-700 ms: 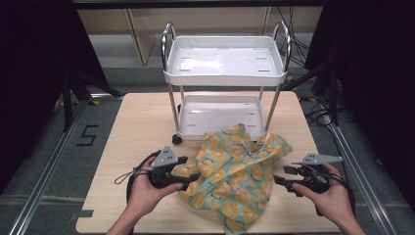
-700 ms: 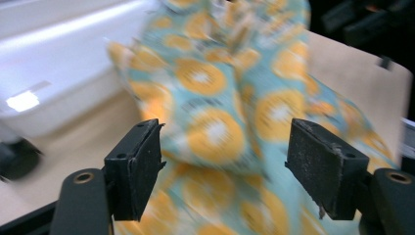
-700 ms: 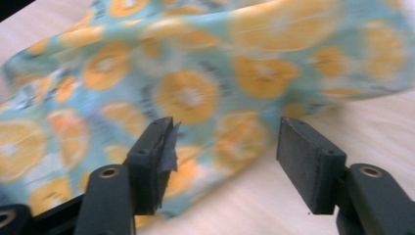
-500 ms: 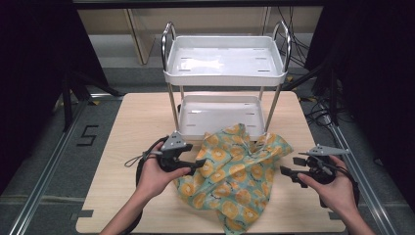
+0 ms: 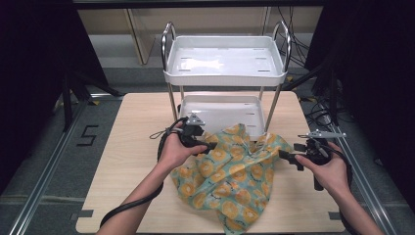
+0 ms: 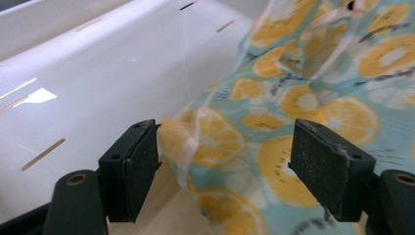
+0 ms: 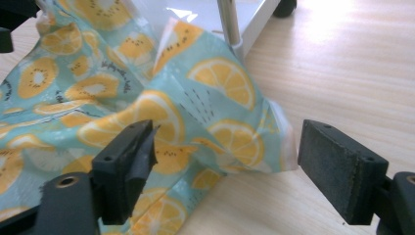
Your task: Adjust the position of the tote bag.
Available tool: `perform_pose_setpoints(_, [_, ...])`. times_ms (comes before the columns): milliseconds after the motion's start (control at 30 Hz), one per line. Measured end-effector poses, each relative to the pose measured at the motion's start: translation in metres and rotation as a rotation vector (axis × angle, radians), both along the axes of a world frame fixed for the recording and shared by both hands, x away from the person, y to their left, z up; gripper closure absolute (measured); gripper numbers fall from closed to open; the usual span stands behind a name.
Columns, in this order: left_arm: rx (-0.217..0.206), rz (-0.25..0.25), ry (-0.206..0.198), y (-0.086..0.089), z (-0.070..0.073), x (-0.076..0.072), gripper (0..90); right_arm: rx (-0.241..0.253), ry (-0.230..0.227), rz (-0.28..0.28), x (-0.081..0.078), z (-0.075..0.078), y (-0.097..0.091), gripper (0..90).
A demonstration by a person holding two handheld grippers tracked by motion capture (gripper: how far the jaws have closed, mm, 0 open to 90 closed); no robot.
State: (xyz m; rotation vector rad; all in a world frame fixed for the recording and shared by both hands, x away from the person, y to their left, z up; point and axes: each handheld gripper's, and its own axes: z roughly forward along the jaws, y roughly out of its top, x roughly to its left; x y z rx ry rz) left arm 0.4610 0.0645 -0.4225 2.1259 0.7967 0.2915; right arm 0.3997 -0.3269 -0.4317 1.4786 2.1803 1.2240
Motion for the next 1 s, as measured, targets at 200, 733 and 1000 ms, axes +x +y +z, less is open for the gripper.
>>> perform_pose_setpoints(200, [0.054, -0.016, 0.032, -0.01, -0.013, 0.015, 24.7, -0.014, 0.087, 0.031, 0.01, -0.016, 0.012, 20.2])
perform_pose_setpoints(733, [0.151, -0.139, 0.095, -0.018, -0.015, 0.018, 76.2, -0.021, 0.122, 0.132, 0.014, -0.025, 0.04, 83.0])
perform_pose_setpoints(1000, [0.066, -0.077, 0.063, -0.016, 0.002, 0.007, 87.5, -0.045, 0.052, 0.163, 0.009, -0.01, 0.04, 90.0])
